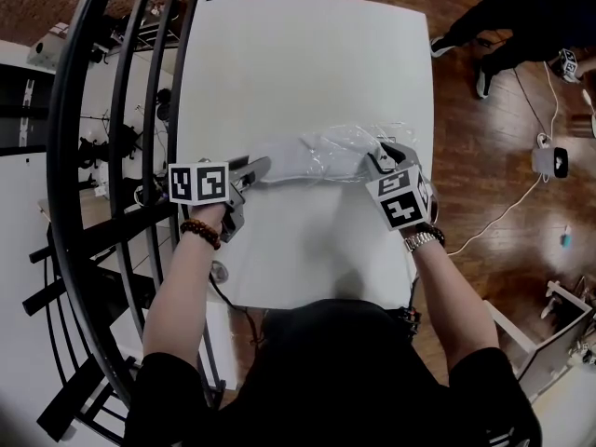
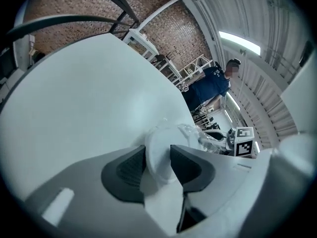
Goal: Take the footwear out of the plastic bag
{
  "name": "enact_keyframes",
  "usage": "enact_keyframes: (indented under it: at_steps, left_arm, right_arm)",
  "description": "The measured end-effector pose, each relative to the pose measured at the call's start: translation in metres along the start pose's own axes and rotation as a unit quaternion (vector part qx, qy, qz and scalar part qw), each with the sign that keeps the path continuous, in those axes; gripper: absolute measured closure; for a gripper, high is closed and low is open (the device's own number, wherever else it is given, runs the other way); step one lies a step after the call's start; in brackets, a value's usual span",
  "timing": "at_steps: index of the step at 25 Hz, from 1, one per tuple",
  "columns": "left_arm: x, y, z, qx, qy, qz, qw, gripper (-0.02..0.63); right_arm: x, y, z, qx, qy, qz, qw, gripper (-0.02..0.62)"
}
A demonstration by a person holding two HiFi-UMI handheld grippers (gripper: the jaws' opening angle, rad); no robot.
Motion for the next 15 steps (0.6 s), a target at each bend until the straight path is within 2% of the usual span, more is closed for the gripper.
enact_keyframes:
  at_steps: [5,15]
  left_arm:
    - [0.003,0.0,-0.006,-0.016,0.02,-0.016,0.9995,0.479]
    - [0.012,-0.012,-0.036,-0.005,0.065,-0.033,0.9973,0.494]
  right_arm:
    - [-0.002,0.002,0.0,0.001,0.003,0.004,1.0,0.48]
    - [0.001,0.004,-0.002,-0.002,0.007,0.011,1.0,0.474]
Point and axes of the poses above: the fingertips, and each gripper's own axes: z forward along the fingers, y to its right, x out of its top, the point moved 5 cm from there along -z, backward along the fingers, and after that the axes turned 2 degrees about -y, right-handed, at the moved point
